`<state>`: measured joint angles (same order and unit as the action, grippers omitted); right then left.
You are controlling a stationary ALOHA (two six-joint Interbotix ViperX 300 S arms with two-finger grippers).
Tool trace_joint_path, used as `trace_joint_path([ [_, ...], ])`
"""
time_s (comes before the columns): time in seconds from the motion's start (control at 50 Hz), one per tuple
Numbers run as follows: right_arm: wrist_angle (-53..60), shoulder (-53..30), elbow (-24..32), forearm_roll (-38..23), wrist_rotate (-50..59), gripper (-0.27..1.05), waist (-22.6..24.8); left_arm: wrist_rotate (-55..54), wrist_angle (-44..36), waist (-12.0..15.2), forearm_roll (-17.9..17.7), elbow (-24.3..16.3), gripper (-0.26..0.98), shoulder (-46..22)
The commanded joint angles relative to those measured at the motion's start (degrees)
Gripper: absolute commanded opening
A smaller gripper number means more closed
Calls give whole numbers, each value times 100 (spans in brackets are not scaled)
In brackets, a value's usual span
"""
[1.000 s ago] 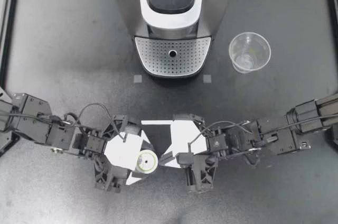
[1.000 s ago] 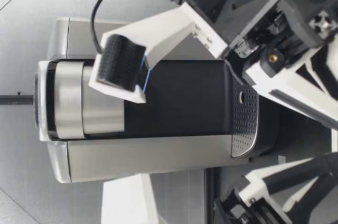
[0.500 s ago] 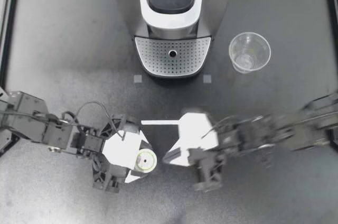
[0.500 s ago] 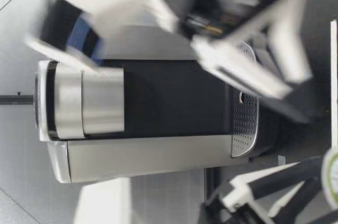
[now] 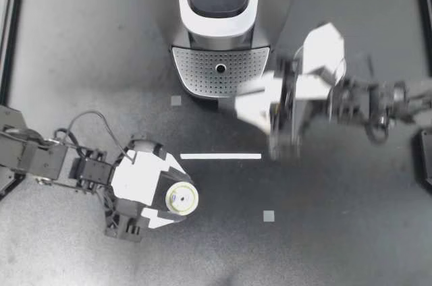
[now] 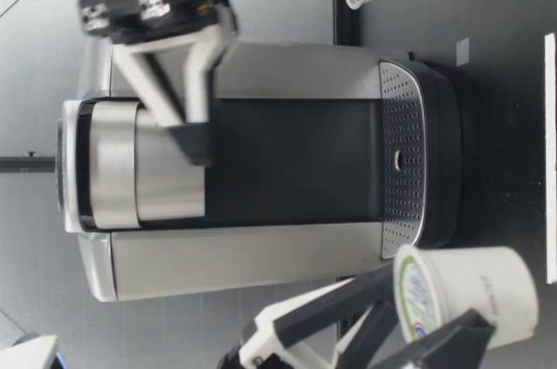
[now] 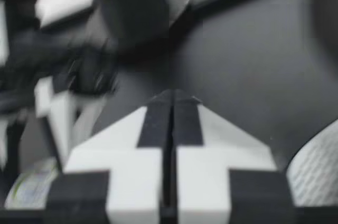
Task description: Place the coffee capsule inside the capsule container, then place the cup onto the center of the cup tray, then push the 'Hot Water' and 'Travel Mug' buttons.
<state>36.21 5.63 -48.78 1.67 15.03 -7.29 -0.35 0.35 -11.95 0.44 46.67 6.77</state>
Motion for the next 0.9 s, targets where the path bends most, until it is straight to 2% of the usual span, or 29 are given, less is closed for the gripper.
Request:
trace_joint_path([
  [0.0, 272, 167, 70, 9, -18, 8, -202, 0, 0, 44, 9, -44, 43, 149],
  [0.24, 686, 334, 26, 9, -53, 8, -501, -9, -9, 53, 0, -53, 43, 141],
  [0.58, 1002, 448, 18, 9, -62, 8, -642, -9, -9, 79, 9, -70, 43, 114],
  [0.88, 1450, 527, 299, 9, -70, 8, -721, -9, -35, 79, 9, -97, 43, 105],
])
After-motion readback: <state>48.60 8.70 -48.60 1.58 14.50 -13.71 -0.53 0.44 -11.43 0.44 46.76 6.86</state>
